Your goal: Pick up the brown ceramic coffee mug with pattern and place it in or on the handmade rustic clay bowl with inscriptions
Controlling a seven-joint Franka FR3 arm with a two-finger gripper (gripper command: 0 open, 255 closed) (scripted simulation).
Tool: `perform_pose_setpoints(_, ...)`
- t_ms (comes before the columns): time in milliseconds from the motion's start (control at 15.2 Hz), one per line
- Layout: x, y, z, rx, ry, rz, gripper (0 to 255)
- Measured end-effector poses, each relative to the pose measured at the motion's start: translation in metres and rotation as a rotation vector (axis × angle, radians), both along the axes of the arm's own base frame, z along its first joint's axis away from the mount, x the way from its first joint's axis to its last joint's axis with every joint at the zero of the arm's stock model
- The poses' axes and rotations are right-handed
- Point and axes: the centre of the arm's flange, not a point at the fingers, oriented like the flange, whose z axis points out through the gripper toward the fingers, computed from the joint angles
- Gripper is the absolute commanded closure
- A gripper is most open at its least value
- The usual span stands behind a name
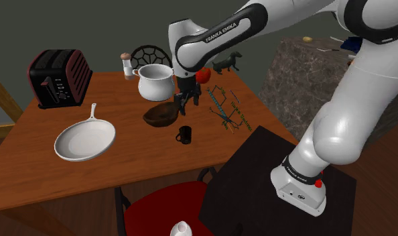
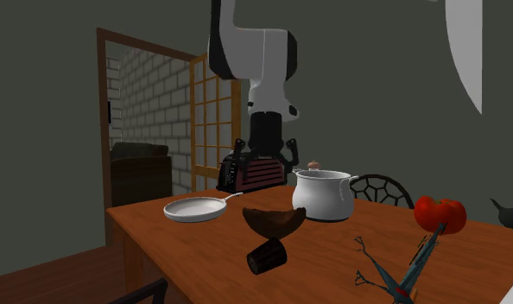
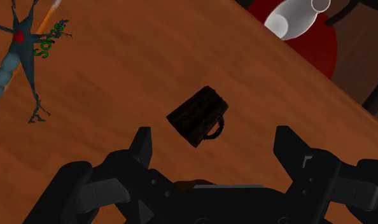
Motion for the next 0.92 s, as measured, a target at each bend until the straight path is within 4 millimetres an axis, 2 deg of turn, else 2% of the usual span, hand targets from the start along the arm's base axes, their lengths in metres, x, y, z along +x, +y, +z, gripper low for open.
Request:
perform_pose_setpoints(330, 0.034, 0.032, -0.06, -0.007, 0.04, -0.006, 0)
perform_pose_setpoints(462, 0.045, 0.042, -0.076, -0.01, 0.054, -0.007, 0)
perform_pose_setpoints(924, 0.038, 0.045, -0.118, -0.011, 0.059, -0.008, 0)
